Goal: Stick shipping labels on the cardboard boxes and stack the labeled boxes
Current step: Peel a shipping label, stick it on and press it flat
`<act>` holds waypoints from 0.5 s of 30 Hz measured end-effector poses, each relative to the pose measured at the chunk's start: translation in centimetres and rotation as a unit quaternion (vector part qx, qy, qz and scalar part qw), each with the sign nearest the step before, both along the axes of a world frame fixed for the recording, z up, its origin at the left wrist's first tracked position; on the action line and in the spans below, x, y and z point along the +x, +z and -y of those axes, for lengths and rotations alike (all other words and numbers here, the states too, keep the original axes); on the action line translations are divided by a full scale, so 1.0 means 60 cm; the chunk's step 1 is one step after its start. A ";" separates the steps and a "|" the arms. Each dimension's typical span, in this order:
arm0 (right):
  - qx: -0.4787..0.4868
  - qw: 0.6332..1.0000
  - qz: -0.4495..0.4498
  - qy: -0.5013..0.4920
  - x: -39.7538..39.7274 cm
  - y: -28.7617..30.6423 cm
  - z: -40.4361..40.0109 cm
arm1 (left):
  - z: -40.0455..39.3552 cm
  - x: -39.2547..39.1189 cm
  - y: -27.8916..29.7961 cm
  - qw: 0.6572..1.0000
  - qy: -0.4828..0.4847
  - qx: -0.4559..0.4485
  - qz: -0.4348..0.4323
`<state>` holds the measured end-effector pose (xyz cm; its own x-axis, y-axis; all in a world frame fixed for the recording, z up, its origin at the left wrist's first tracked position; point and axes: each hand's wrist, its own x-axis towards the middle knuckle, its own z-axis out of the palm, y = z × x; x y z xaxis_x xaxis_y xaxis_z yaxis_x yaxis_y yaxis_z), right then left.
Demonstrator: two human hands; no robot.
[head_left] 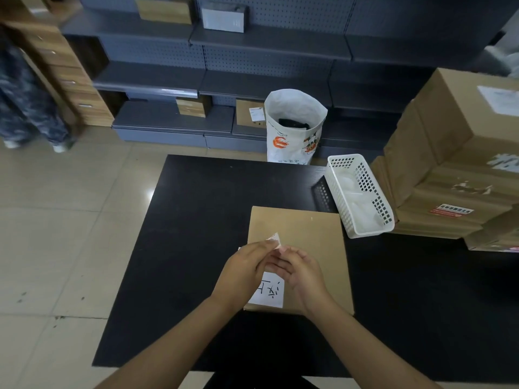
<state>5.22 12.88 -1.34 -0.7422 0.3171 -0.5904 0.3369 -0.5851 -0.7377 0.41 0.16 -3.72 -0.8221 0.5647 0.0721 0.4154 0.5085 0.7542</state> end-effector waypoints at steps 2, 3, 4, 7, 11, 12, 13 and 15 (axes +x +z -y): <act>0.005 1.000 -0.002 0.008 0.000 -0.001 -0.005 | -0.001 0.001 0.001 1.000 0.001 -0.006 -0.003; 0.007 1.000 -0.002 0.009 0.000 -0.002 -0.006 | -0.002 0.001 0.002 1.000 0.000 -0.009 -0.007; 0.010 1.000 -0.002 0.009 0.000 -0.004 -0.008 | -0.002 0.001 0.001 1.000 -0.002 -0.012 -0.011; 0.021 1.000 0.005 0.008 -0.001 -0.008 -0.011 | -0.004 0.003 -0.001 0.999 -0.009 -0.026 -0.024; 0.039 0.999 0.013 0.017 -0.001 -0.012 -0.017 | -0.005 0.001 -0.011 0.996 -0.030 -0.043 -0.066; 0.044 0.999 0.014 0.021 0.000 -0.012 -0.020 | -0.005 0.000 -0.015 0.994 -0.041 -0.049 -0.084; 0.049 0.998 0.013 0.025 0.000 -0.011 -0.021 | -0.005 -0.001 -0.017 0.993 -0.048 -0.055 -0.096; 0.064 0.997 0.012 0.031 0.001 -0.010 -0.022 | -0.004 -0.002 -0.018 0.990 -0.055 -0.063 -0.109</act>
